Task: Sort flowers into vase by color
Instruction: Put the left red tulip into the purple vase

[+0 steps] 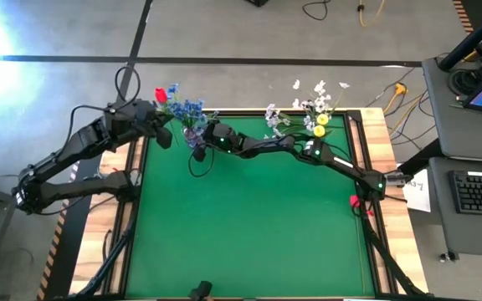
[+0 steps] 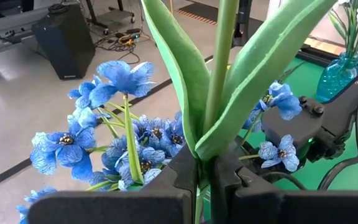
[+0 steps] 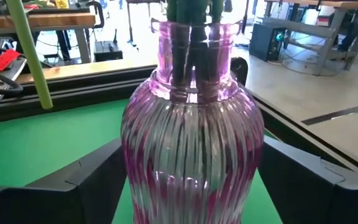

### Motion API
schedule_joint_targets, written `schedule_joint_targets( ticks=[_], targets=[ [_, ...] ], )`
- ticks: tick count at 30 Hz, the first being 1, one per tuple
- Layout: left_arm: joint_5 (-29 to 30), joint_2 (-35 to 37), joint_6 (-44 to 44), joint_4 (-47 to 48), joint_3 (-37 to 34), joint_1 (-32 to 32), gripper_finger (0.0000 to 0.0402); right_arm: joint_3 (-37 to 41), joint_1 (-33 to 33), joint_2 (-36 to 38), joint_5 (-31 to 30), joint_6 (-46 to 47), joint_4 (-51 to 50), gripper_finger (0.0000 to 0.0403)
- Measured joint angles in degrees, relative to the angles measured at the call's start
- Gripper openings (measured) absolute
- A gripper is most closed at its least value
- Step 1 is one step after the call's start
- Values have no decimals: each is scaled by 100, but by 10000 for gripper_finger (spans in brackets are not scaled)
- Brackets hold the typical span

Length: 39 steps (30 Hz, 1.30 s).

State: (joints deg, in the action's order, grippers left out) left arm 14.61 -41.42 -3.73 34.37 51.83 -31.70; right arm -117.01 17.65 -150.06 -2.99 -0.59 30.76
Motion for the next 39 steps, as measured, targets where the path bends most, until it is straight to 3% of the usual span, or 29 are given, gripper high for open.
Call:
schedule_joint_targets(
  ticks=[7,18,25,39],
  targets=[
    [0,-12,0,-2,0,2,0,0,0,0,0,0,-2,279],
    [-17,-10,-107,-56,-2,2,0,-2,0,17,23,7,-88,291],
    [-11,-25,89,-807,-2,0,0,-2,0,26,45,40,-133,286],
    [541,-274,718,-1496,-2,0,0,-2,0,35,48,65,-155,291]
  ],
)
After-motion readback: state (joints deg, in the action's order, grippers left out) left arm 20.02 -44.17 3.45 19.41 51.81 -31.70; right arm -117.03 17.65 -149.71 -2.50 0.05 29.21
